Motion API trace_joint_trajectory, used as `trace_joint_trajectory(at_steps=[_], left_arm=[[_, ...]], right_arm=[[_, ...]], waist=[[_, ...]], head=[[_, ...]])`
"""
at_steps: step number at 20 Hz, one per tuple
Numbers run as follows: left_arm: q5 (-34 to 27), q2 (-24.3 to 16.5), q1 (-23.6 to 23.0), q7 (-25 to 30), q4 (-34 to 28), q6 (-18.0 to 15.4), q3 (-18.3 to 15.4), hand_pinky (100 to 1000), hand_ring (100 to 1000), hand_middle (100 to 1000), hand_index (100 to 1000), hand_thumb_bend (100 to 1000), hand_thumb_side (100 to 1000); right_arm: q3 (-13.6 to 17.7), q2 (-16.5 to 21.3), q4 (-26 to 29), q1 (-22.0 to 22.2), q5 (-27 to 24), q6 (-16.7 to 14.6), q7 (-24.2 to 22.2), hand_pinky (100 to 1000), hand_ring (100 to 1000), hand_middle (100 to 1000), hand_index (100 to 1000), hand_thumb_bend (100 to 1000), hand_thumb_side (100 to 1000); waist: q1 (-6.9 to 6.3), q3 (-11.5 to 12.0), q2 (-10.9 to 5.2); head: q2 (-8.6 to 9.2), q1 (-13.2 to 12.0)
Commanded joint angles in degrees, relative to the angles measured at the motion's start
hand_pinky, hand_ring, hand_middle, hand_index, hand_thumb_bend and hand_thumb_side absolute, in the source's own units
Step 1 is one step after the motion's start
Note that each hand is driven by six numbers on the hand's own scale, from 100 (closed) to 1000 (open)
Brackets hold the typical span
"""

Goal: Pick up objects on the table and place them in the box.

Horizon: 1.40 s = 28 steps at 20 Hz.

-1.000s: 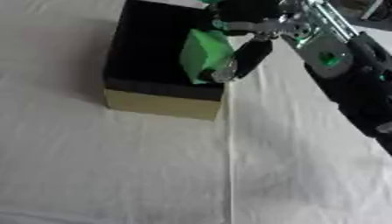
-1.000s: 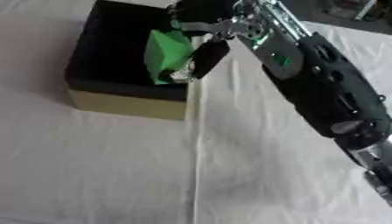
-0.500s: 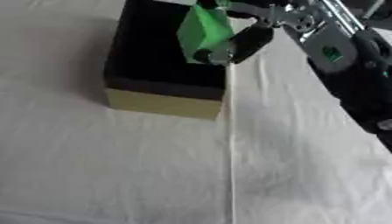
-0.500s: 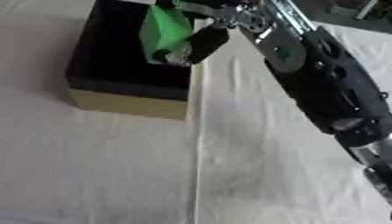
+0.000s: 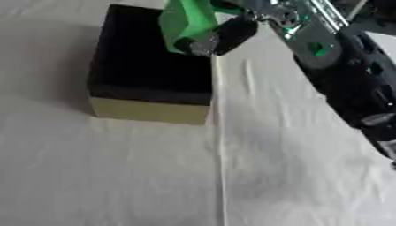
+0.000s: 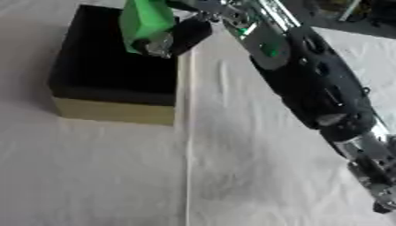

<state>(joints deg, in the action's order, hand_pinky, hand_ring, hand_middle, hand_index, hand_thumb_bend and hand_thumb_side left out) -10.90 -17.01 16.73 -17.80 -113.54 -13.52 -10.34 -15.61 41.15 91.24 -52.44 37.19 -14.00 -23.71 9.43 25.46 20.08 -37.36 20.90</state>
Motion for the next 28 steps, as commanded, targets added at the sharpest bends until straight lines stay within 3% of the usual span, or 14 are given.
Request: trace_joint_trajectory(at_steps=[1,11,13,15,17,18,22,28], left_arm=[[-0.31,-0.4,0.83,0.42,-1.05,-0.05,0.12,600,599,618,732,263,1000],[-1.01,-0.08,2.25,1.08,-1.05,-0.05,0.42,601,599,618,733,261,1000],[-1.09,-0.05,2.3,1.12,-1.05,-0.02,0.4,601,601,618,732,261,1000],[-1.15,0.0,2.4,1.18,-1.05,0.01,0.42,602,602,618,733,261,1000],[-1.19,0.02,2.43,1.24,-1.05,0.03,0.46,602,603,618,732,261,1000],[-1.22,0.02,2.42,1.25,-1.05,0.04,0.47,602,603,618,732,261,1000],[-1.31,0.04,2.37,1.31,-1.05,0.12,0.53,603,604,617,732,261,1000],[-1.44,0.02,2.34,1.44,-1.05,0.22,0.66,603,604,617,732,261,1000]], right_arm=[[0.35,0.49,-1.08,-1.35,1.43,0.7,0.65,777,663,569,696,100,738],[-1.87,-1.5,-5.4,-1.68,8.39,-1.36,1.58,791,719,621,740,100,785],[-2.09,-1.71,-5.66,-1.73,8.92,-1.92,1.86,804,759,675,771,100,828],[-2.19,-1.78,-5.55,-1.83,9.6,-2.42,1.8,837,840,802,842,100,908],[-2.1,-1.69,-5.1,-1.87,10.82,-2.9,1.77,863,885,851,882,173,1000],[-1.98,-1.64,-4.88,-1.89,11.5,-3.12,1.8,867,891,854,889,204,1000],[-1.21,-1.42,-3.69,-2.0,12.87,-3.98,2.11,895,920,857,920,487,1000],[-0.84,-1.09,-2.39,-1.93,15.33,-4.67,2.89,898,910,847,916,558,1000]], waist=[[-0.34,0.34,-0.98],[0.84,1.82,-0.24],[0.93,1.81,-0.23],[0.96,1.73,-0.26],[0.9,1.67,-0.29],[0.85,1.63,-0.32],[0.66,1.28,-0.38],[0.29,1.04,-0.44]], head=[[0.93,0.27],[1.55,-0.73],[1.37,-0.77],[1.15,-0.82],[1.04,-0.86],[0.96,-0.85],[0.57,-1.03],[0.5,-1.11]])
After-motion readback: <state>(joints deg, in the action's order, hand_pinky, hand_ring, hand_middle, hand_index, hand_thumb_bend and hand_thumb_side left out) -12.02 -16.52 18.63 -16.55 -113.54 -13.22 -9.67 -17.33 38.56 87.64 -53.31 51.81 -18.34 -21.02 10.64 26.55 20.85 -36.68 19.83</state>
